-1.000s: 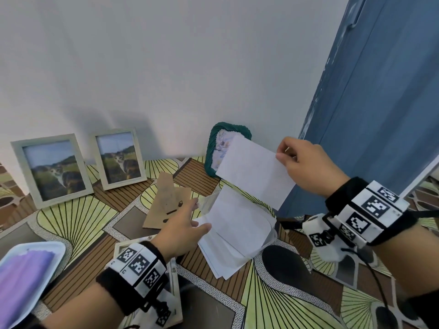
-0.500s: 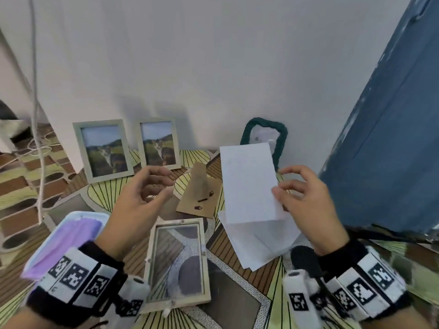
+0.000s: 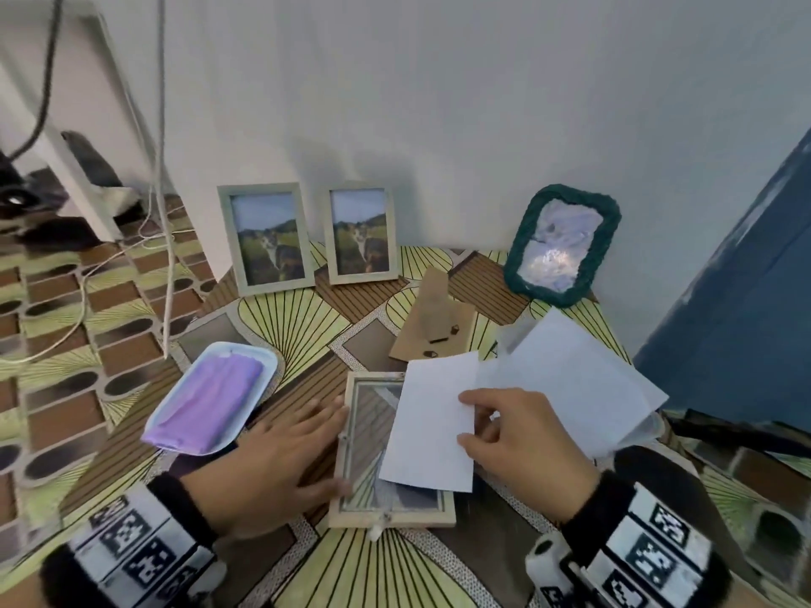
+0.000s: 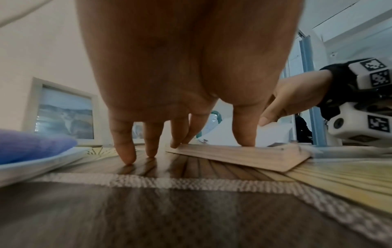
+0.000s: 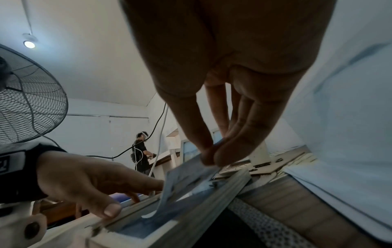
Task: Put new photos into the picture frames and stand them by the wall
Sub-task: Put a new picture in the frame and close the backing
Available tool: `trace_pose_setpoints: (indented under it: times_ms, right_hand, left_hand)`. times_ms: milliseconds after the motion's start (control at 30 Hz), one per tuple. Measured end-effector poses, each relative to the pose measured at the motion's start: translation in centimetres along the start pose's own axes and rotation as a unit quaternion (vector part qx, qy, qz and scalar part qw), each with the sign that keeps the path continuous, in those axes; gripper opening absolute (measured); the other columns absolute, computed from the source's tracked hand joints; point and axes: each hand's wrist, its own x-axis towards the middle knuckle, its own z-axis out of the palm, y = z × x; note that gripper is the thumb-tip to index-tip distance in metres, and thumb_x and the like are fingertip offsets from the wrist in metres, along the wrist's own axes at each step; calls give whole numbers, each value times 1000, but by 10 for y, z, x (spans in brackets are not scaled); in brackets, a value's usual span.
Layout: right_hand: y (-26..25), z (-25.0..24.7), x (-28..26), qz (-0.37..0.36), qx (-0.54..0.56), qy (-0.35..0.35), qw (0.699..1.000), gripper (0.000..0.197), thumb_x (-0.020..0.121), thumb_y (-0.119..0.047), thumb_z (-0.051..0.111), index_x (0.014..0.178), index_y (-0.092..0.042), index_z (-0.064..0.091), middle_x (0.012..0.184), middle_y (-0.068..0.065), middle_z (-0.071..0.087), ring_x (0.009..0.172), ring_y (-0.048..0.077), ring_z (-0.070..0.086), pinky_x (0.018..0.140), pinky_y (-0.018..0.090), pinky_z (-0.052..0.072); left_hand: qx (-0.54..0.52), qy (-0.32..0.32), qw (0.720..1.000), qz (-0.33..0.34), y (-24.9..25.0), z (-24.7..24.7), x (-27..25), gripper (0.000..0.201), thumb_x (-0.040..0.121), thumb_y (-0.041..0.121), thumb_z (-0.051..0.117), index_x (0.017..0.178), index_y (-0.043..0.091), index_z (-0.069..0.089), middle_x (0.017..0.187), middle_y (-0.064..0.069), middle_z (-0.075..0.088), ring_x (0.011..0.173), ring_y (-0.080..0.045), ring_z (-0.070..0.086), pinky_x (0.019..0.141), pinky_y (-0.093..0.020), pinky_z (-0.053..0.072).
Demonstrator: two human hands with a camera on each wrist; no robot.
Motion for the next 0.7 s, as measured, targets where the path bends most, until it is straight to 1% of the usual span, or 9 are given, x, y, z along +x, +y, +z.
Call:
trace_pose_setpoints:
  times_ms: [100,167,233,300,367,467,533,633,700]
  right_hand:
    - [-7,0,3,-16,-44,-30,998,51,85,-26,67,135,-20,57,84,-10,63,82,7,59,84,25,49]
    - [-10,-2,4,-15,-58,-51,997,52,85,-26,66,136,-20,56,86,-9,63,85,7,59,84,23,48]
    - [-11,-5,4,-9,-66,-73,995,53,86,-26,66,138,-20,54,89,-11,60,87,6,58,84,18,46]
    - [-12,-9,6,0,-73,-97,993,53,88,-25,65,139,-21,52,87,-14,54,86,4,54,79,11,41]
    - [-10,-13,8,11,-76,-114,990,53,88,-24,66,139,-22,53,83,-19,49,80,0,49,68,6,35]
    - [-7,-15,13,32,-77,-123,989,52,87,-23,66,138,-23,54,84,-21,48,75,-2,47,63,5,34]
    - [-6,-10,16,33,-90,-139,986,52,88,-23,62,139,-23,52,90,-19,49,79,-2,48,67,8,35]
    - [-6,3,22,29,-119,-171,978,55,87,-25,59,142,-20,49,111,-6,56,100,11,55,81,17,38]
    - [-6,11,25,21,-145,-176,973,56,87,-28,59,141,-20,49,124,-2,55,111,15,54,86,20,40]
  left_hand:
    - [-18,5,1000,-6,1,-2,2,96,78,85,24,151,38,-18,156,24,-20,145,1,-20,124,-43,3]
    - [-18,12,1000,-4,1,-1,3,97,77,85,24,151,38,-17,156,25,-19,146,0,-18,124,-44,5]
    - [-14,24,1000,-3,2,0,5,97,78,85,26,152,37,-15,157,24,-17,147,-1,-14,123,-46,9]
    - [-20,37,999,-4,2,0,7,96,81,83,31,153,37,-13,158,24,-13,148,-2,-9,122,-48,13]
    - [-28,49,998,0,1,0,7,95,83,81,36,154,37,-10,158,25,-9,149,-3,-2,121,-48,16]
    - [-36,60,998,8,-1,2,8,95,82,81,38,154,38,-7,156,28,-8,148,-4,3,120,-47,19]
    - [-40,62,997,9,-2,2,10,96,82,80,41,155,37,-5,155,30,-7,147,-4,6,119,-47,20]
    - [-37,67,997,9,-2,1,11,96,82,79,43,155,37,-3,156,29,-3,147,-5,7,119,-47,21]
    - [-34,65,997,7,-2,1,11,95,83,78,43,155,37,-3,158,27,-1,147,-4,5,119,-47,20]
